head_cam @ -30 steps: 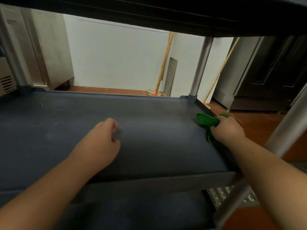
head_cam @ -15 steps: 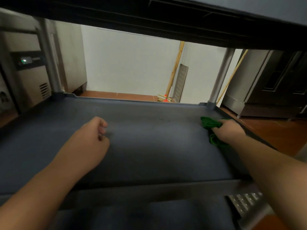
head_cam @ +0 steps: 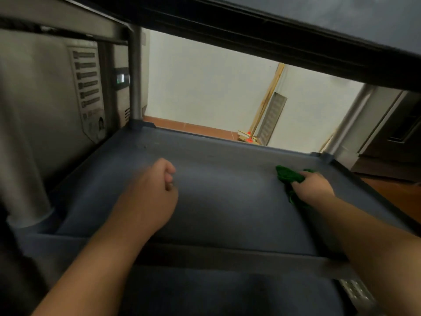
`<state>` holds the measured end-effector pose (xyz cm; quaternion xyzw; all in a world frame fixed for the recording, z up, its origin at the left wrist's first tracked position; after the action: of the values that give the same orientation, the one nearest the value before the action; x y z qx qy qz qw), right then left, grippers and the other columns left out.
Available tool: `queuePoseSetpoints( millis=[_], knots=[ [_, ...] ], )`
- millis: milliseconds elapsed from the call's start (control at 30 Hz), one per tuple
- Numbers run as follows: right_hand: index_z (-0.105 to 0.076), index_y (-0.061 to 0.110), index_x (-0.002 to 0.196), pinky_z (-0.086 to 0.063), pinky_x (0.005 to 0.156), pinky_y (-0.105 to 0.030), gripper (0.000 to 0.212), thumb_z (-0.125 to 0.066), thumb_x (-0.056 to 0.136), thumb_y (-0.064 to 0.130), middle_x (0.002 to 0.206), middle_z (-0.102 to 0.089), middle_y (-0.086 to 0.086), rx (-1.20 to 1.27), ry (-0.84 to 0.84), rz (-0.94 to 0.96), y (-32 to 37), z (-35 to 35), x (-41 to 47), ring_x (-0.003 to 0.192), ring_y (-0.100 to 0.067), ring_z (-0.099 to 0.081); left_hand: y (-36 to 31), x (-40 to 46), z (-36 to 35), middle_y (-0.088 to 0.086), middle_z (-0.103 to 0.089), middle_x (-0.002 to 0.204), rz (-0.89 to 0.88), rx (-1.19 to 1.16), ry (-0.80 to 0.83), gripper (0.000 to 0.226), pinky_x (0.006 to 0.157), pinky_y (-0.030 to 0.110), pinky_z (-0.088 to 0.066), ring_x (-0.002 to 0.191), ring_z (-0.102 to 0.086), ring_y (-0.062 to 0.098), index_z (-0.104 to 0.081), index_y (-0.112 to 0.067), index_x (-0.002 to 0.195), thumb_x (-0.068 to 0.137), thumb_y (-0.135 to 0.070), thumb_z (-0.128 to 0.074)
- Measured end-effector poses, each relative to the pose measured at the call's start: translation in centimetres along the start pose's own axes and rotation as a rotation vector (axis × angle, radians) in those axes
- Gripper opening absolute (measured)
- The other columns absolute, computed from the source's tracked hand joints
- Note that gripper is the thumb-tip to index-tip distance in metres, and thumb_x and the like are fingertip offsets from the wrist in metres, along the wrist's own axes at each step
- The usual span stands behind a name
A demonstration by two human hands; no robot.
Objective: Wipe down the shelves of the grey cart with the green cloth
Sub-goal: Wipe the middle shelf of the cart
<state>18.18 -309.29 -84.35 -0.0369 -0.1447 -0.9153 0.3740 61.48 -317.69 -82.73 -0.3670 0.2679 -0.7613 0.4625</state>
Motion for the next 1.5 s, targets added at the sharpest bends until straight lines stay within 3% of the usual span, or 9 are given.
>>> queuePoseSetpoints(
  millis=[200,433,600,767,900,1033,1233,1400,1500],
  knots=[
    [-0.062,0.021,0.127,-0.054,0.080,-0.036,0.037,-0.058,0.092,0.031,0.125,-0.058,-0.015,0.009,-0.006,-0.014,5.9,-1.2,-1.7,0.098,-0.033,-0.063,1.8,1.4,0.6,-0.012,-0.052,0.096,0.019,-0.005,0.062,0.021,0.077,0.041,-0.052,0.084,-0.055,0.010,-0.046,-0.036,0.099,0.090,-0.018,-0.053],
    [-0.060,0.023,0.129,-0.056,0.082,-0.037,0.041,-0.056,0.091,0.036,0.130,-0.055,-0.014,0.024,0.040,0.131,13.8,-3.9,-3.1,0.095,-0.028,-0.064,4.3,1.9,1.4,-0.012,-0.052,0.102,0.096,0.030,0.026,0.022,0.084,0.037,-0.049,0.094,-0.054,0.011,-0.050,-0.032,0.105,0.090,-0.017,-0.057],
    [-0.058,0.019,0.126,-0.048,0.086,-0.034,0.039,-0.051,0.094,0.039,0.134,-0.051,-0.016,0.029,0.117,0.324,23.0,-5.7,-6.2,0.114,-0.029,-0.055,4.4,1.9,4.7,-0.014,-0.053,0.095,0.051,0.047,-0.117,0.024,0.078,0.037,-0.049,0.087,-0.053,0.007,-0.046,-0.034,0.102,0.090,-0.015,-0.053],
    [-0.056,0.016,0.126,-0.046,0.082,-0.035,0.035,-0.049,0.098,0.036,0.143,-0.038,-0.018,0.081,0.206,0.463,32.6,-7.2,-10.5,0.100,-0.030,-0.058,6.4,1.6,7.2,0.000,-0.054,0.086,0.122,0.071,-0.131,0.019,0.071,0.041,-0.049,0.075,-0.053,0.013,-0.041,-0.026,0.093,0.087,-0.009,-0.049],
    [-0.056,0.013,0.124,-0.045,0.085,-0.037,0.043,-0.051,0.097,0.047,0.135,-0.044,-0.015,0.103,0.214,0.532,38.7,-8.2,-13.1,0.106,-0.031,-0.054,7.1,1.0,7.9,0.004,-0.045,0.085,0.200,0.046,-0.210,0.015,0.058,0.029,-0.033,0.072,-0.047,0.016,-0.038,-0.016,0.091,0.088,-0.006,-0.048],
    [-0.048,0.034,0.144,-0.044,0.101,-0.041,0.049,-0.046,0.098,0.053,0.138,-0.042,-0.013,0.216,0.246,0.766,43.3,-8.3,-16.4,0.122,-0.035,-0.047,7.8,1.3,7.7,0.008,-0.051,0.098,0.240,0.039,-0.250,0.018,0.069,0.027,-0.038,0.085,-0.053,0.022,-0.044,-0.010,0.101,0.085,-0.004,-0.050],
    [-0.046,0.047,0.141,-0.046,0.102,-0.047,0.046,-0.054,0.095,0.043,0.134,-0.039,-0.010,0.211,0.235,0.730,39.9,-8.3,-14.0,0.119,-0.037,-0.048,6.9,1.0,6.2,0.002,-0.040,0.103,0.281,0.069,-0.189,0.024,0.072,0.033,-0.038,0.084,-0.046,0.019,-0.038,-0.018,0.103,0.086,-0.012,-0.053],
    [-0.042,0.046,0.144,-0.046,0.104,-0.047,0.048,-0.053,0.098,0.039,0.145,-0.033,-0.009,0.126,0.211,0.588,29.1,-6.7,-8.7,0.125,-0.034,-0.044,2.1,1.5,2.5,0.005,-0.044,0.099,0.198,0.149,-0.172,0.018,0.055,0.027,-0.033,0.073,-0.048,0.014,-0.039,-0.017,0.095,0.089,-0.016,-0.056],
    [-0.042,0.044,0.145,-0.045,0.105,-0.047,0.049,-0.053,0.097,0.039,0.149,-0.033,-0.009,0.122,0.211,0.516,21.0,-5.1,-5.2,0.129,-0.034,-0.044,-1.6,2.2,-1.2,0.005,-0.044,0.096,0.164,0.177,-0.098,0.017,0.054,0.031,-0.039,0.073,-0.051,0.018,-0.038,-0.017,0.092,0.090,-0.018,-0.055]
  ],
)
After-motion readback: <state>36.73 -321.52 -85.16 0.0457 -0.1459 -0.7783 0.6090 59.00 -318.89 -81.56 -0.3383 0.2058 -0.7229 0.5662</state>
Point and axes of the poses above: each hand's wrist, its own x-axis towards the middle knuckle, its own z-axis out of the back of the hand, y = z × x, the point moved 8 cm from there along x, towards the middle knuckle
